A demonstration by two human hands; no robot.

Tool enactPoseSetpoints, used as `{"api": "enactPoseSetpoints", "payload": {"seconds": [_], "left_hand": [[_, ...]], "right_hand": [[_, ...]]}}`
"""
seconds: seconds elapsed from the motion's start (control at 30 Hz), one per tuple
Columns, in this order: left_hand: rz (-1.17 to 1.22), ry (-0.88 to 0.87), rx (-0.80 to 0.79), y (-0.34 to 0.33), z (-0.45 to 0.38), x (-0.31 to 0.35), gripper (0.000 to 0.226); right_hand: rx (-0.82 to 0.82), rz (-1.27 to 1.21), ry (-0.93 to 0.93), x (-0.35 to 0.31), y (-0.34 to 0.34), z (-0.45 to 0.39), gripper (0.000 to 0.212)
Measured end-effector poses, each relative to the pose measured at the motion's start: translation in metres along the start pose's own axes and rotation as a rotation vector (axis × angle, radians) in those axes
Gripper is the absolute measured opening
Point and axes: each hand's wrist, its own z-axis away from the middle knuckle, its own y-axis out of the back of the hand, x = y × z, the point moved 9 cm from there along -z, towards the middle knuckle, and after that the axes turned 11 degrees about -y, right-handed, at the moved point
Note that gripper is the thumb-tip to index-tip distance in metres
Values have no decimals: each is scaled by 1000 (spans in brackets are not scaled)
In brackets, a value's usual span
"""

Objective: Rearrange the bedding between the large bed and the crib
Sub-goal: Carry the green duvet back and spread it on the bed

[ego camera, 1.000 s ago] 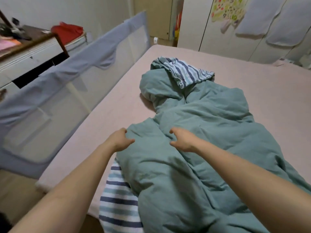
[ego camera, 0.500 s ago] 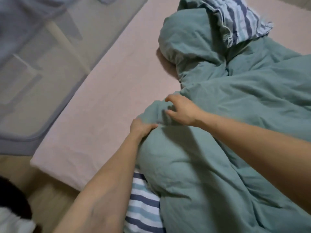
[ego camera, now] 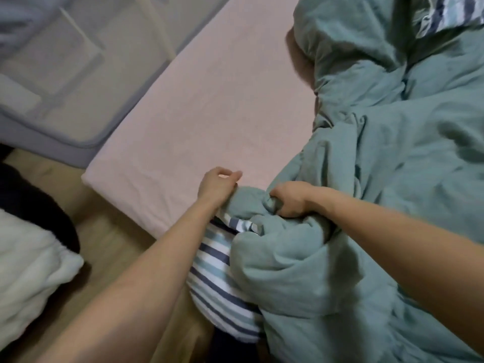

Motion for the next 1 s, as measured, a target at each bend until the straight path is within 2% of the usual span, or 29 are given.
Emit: {"api": "enactPoseSetpoints", "payload": {"seconds": [0.07,0.1,0.13,0.17,0.2,0.23,0.27,0.33,0.37,0.4,0.43,0.47,0.5,0.57,0.6,0.63,0.67,0.77,0.83,0.93,0.97,1.0], "left_hand": [[-337,187,-135,-14,2,-48,106],[-349,305,-205,-26,14,-72,128],[-247,408,-264,-41,30,-88,131],[-94,478,-294,-53,51,-91,106],[25,502,-291,-69,68,-91,62],[92,507,-278,-78,84,-86,30],[162,469,-229,-84,88,-84,21],[316,360,-149,-85,91,-63,30],[324,283,-134,-79,85,-49,29],[269,173,-152,-72,88,-25,24],[176,79,-224,-69,93,-2,17],[58,-30,-320,-67,103,22,12],[-44,-127,-428,-70,114,42,9],[-243,-257,-596,-78,140,69,15],[-356,-272,-660,-85,147,69,11],[-480,-273,-708,-90,151,62,11],[-595,-262,-735,-94,150,49,20],[-808,-280,-721,-107,134,6,24],[-729,-224,-795,-125,137,-23,27],[-320,26,-982,-153,147,-67,41],[-117,115,-986,-155,147,-72,44],[20,175,-912,-151,136,-77,48]], "right_hand": [[23,-34,93,-7,-6,18,26],[16,-58,133,-9,-10,30,27],[11,-86,166,-9,-15,41,28],[-19,-100,178,-9,-22,48,28],[-57,-77,187,-7,-32,57,27],[-111,-45,185,-4,-42,65,26],[-170,-48,181,0,-48,70,26],[-278,-345,102,10,-36,79,38],[-249,-552,36,20,-21,74,46],[-119,-677,-4,33,3,71,49],[38,-678,-25,46,27,68,43],[172,-518,-56,55,48,65,32],[190,-383,-55,56,57,59,26],[126,-159,-63,48,63,57,39],[82,-67,-75,42,60,54,46],[68,21,-66,33,58,51,51],[73,125,-43,19,56,47,55],[140,398,60,-4,41,14,63],[184,553,122,-11,24,-11,68],[135,656,164,-11,-12,-54,78],[119,678,154,-7,-21,-64,83],[100,699,139,-4,-32,-76,86]]}}
